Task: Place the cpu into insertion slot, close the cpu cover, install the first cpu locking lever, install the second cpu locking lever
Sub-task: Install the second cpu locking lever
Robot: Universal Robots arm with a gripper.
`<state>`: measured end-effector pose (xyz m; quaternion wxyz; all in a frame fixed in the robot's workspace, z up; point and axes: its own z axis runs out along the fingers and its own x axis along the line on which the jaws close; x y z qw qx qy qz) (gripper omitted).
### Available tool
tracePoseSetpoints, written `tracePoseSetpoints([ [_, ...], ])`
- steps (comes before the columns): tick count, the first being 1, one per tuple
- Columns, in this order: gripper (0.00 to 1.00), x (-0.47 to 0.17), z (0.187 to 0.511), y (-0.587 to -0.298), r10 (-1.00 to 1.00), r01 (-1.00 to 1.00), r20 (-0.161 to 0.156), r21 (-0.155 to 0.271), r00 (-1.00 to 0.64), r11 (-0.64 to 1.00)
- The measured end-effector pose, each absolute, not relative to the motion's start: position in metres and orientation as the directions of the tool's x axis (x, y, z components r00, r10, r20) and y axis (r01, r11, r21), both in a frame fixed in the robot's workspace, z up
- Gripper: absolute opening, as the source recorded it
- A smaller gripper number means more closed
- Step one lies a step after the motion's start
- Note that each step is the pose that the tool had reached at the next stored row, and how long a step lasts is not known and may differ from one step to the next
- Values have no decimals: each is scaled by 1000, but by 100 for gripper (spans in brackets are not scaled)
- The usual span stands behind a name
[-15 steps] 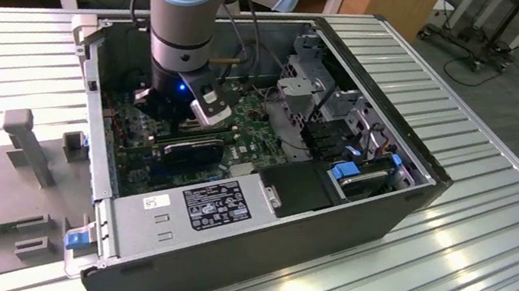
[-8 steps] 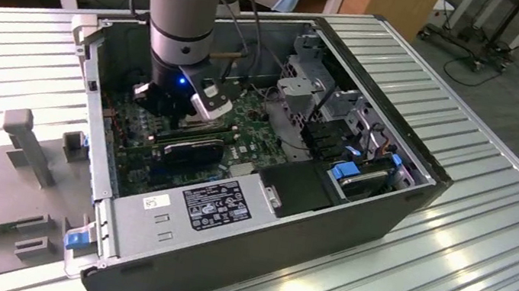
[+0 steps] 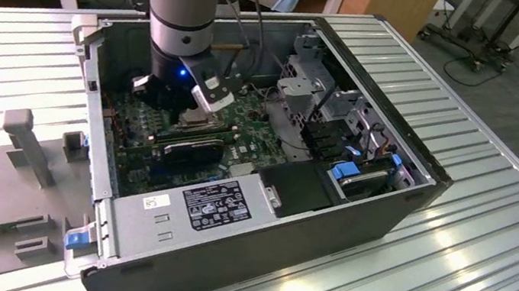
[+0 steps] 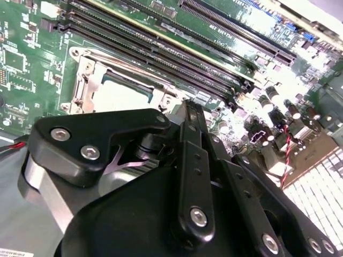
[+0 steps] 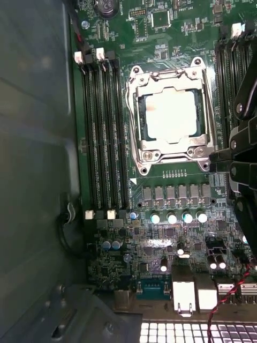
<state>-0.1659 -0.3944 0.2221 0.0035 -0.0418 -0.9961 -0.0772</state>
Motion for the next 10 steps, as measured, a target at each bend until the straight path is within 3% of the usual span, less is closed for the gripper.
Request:
tracePoseSetpoints([
  [10,11,-148,222,-395,83,84,14,153,-996,985],
])
